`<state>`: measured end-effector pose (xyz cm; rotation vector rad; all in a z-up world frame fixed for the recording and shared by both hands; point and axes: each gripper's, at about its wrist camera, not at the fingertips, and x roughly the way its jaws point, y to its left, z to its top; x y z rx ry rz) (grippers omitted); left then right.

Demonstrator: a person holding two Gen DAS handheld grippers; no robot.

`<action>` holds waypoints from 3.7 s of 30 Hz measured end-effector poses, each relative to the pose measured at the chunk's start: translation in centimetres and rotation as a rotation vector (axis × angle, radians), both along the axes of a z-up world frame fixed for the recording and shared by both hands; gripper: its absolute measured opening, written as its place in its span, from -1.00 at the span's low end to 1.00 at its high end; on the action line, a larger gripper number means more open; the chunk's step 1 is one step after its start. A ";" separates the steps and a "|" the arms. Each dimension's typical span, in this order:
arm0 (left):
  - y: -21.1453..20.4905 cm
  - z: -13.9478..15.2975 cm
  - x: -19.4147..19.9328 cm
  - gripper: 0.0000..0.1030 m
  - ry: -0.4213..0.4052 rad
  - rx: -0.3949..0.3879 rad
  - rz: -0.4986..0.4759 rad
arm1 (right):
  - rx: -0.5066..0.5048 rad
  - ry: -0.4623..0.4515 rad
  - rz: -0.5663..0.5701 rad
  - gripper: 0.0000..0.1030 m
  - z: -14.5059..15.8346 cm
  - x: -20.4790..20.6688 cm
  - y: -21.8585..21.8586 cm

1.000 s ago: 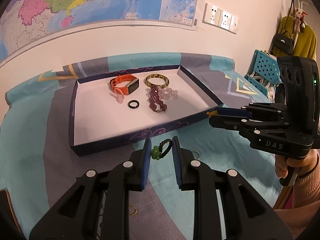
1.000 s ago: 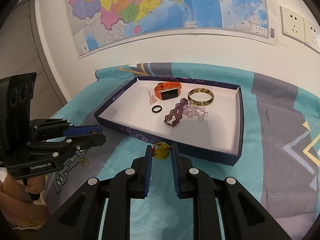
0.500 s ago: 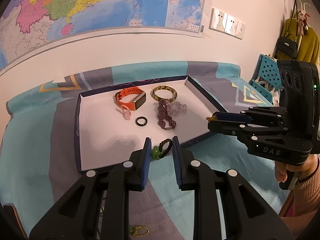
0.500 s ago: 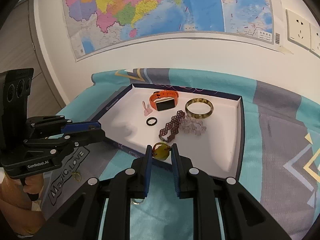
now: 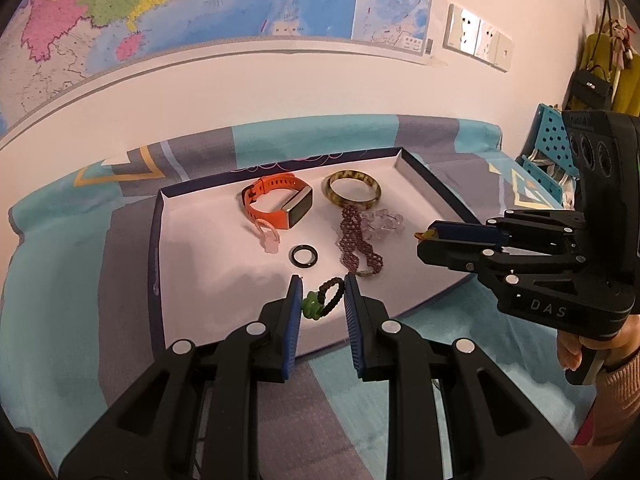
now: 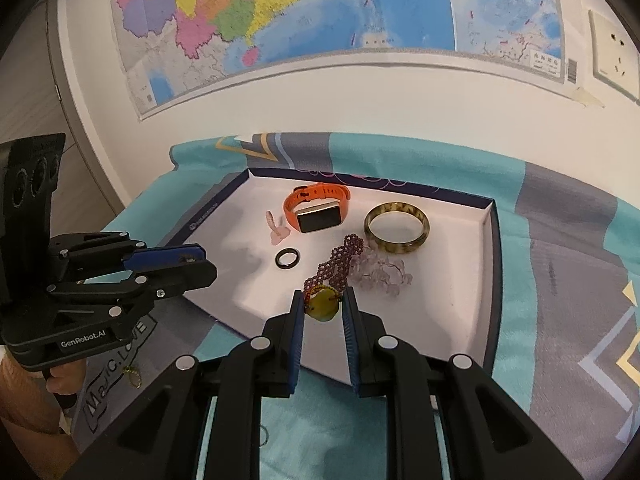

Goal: Organize jewelry
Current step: 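Carry the green ring and amber ring into the box and release both, then move the left tool to the gold ring while the right tool moves to the silver ring, then grasp the gold green-stone ring with the left tool while the right tool grasps the silver ring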

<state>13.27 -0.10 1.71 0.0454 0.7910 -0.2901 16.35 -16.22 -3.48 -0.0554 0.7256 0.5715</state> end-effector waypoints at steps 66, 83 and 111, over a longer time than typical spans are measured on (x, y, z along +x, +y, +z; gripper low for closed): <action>7.2 -0.5 -7.7 -0.24 -0.007 -0.064 0.092 | 0.013 0.043 0.025 -0.43 -1.3 -6.0 -1.6; 5.5 -4.7 -12.7 -0.18 0.102 -0.045 0.072 | -0.007 0.099 0.052 -0.28 -3.8 -8.4 -0.2; 3.2 -4.6 -11.7 -0.29 0.091 -0.021 0.036 | -0.027 0.104 0.051 -0.18 -4.2 -8.7 0.4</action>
